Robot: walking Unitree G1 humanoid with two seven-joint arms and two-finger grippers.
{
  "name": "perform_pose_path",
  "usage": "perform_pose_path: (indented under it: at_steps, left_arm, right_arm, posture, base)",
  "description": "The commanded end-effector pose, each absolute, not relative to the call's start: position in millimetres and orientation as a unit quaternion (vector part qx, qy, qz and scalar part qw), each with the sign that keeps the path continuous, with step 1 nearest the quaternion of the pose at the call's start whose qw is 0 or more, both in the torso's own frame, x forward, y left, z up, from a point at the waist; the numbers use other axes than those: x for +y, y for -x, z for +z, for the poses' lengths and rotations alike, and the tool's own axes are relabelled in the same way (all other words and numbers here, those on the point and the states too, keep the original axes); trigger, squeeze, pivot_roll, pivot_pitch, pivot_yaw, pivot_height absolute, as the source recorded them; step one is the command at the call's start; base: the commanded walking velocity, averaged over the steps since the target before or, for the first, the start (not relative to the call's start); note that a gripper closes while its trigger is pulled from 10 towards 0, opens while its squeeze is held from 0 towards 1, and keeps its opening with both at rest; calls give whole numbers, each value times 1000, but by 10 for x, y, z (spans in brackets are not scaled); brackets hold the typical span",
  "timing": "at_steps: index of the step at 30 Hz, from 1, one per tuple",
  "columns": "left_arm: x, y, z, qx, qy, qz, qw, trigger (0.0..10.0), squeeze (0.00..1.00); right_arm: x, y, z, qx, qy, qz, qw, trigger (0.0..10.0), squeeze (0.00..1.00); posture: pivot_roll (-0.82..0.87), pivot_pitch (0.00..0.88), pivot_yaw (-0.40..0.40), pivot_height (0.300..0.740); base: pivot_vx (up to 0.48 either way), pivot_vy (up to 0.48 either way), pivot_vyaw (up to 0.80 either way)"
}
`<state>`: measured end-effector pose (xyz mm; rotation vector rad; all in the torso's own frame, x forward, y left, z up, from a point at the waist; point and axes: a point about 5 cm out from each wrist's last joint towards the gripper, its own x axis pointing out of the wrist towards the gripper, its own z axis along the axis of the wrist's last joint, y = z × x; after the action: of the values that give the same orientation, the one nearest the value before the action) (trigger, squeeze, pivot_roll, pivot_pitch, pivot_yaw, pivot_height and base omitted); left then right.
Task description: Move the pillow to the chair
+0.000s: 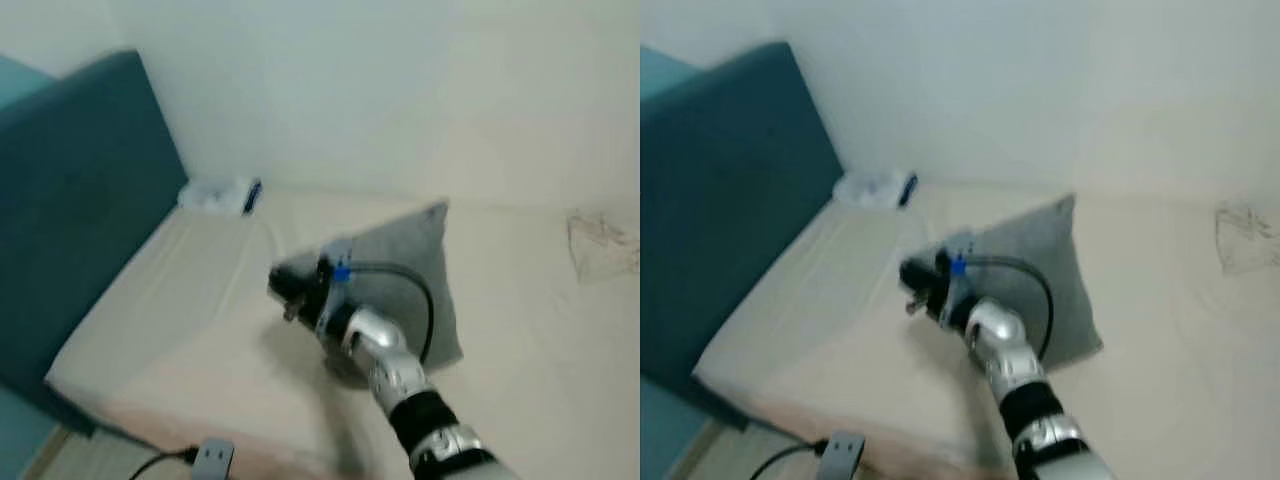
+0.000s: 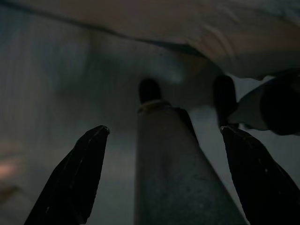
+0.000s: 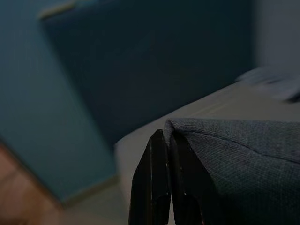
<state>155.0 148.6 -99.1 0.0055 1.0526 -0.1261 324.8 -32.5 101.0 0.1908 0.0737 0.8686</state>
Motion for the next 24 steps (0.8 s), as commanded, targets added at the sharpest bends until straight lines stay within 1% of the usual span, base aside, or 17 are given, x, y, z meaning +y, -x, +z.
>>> perform_pose_path:
  at_steps: [1, 9, 14, 24]
  left_arm:
    - [1574, -1467, -1022, 515, -3, -44, 856, 10000, 0]
    - [1555, -1476, -1019, 514, -1, -46, 857, 10000, 0]
    - [1534, -1488, -1016, 515, -8, -52, 856, 10000, 0]
    - [1549, -1488, -1017, 517, -13, -53, 854, 10000, 0]
  right_arm:
    - [-39, -3136, 1010, 41, -92, 475, 874, 10000, 0]
    - [34, -3034, 1035, 36, -99, 514, 851, 10000, 0]
    - [53, -2962, 1061, 24, -107, 547, 830, 10000, 0]
    - [60, -2915, 1055, 27, -115, 559, 820, 10000, 0]
  posture:
    - [-151, 51, 1, 740]
    - [-159, 44, -1, 740]
    - [-168, 30, -7, 740]
    - [-168, 33, -3, 740]
  base:
    - [0, 0, 769]
    - [0, 0, 769]
    - [0, 0, 769]
    - [0, 0, 769]
